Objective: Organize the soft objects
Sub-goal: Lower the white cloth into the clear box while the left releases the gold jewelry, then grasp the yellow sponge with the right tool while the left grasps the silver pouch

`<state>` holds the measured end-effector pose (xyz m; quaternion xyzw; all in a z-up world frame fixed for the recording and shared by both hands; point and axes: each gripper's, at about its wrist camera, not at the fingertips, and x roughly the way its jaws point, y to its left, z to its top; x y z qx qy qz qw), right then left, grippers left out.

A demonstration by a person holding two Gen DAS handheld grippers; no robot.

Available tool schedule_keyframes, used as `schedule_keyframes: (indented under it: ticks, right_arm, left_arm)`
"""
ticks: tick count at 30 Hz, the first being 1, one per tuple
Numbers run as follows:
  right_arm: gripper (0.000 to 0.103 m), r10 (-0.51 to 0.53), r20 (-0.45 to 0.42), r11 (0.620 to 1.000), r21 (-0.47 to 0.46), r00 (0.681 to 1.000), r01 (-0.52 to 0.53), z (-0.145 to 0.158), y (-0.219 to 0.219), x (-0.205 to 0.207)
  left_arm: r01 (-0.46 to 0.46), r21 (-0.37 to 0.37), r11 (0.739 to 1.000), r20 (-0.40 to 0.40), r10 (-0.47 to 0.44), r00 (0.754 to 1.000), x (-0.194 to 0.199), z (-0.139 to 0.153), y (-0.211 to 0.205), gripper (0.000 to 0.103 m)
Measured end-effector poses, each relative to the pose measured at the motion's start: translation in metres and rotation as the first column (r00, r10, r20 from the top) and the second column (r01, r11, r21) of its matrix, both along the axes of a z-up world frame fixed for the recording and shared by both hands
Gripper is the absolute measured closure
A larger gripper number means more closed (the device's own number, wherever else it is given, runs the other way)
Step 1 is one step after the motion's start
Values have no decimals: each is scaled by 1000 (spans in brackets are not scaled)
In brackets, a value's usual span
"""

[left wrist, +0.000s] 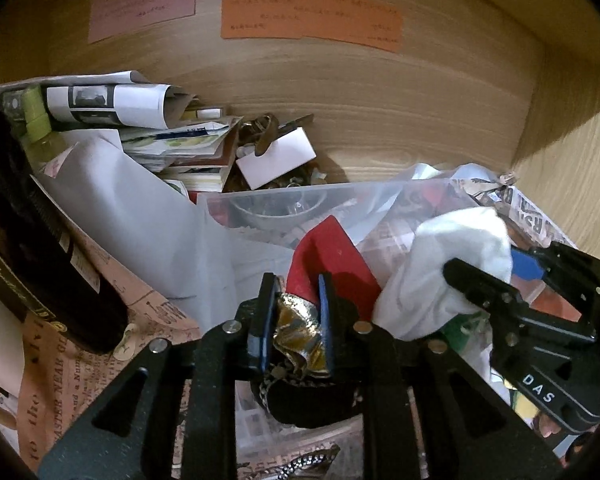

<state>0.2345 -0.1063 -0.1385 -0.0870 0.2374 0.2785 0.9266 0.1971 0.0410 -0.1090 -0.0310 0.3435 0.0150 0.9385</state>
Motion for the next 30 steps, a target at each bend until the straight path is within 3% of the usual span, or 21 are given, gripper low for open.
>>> schedule_keyframes:
  ticks: [6,8,15,20,22,27,30]
  right_arm:
    - [51,-4,38,1000,13,999,3,7,-5,-7]
    - [45,-5,60,1000,26,998,4,11,-7,-11]
    - [43,-9,108,998,59,994,3,26,-17,-25]
    - [30,-18,142,995,102,990,3,38,-32,-41]
    - [24,-19,157,993,117,987,0,42,-39,-49]
    - [19,-36,187,991,135,982,10,45,-57,-67]
    - [18,-43,184,990,137,982,18,43,-68,-74]
  left_arm:
    - [-4,-19,1000,30,4,1000,-12,9,2,50]
    - [-4,-20,1000,44,5,999,-17,15,3,48]
    - [9,-35,999,117,-5,993,-42,43,6,39]
    - [41,-17,999,185,-37,982,-65,63,1,35]
    - [53,-9,999,203,-50,978,-75,69,-1,25]
    - [67,10,998,225,-68,972,-94,72,-6,12]
    - [81,9,997,209,-81,975,-102,67,-9,12]
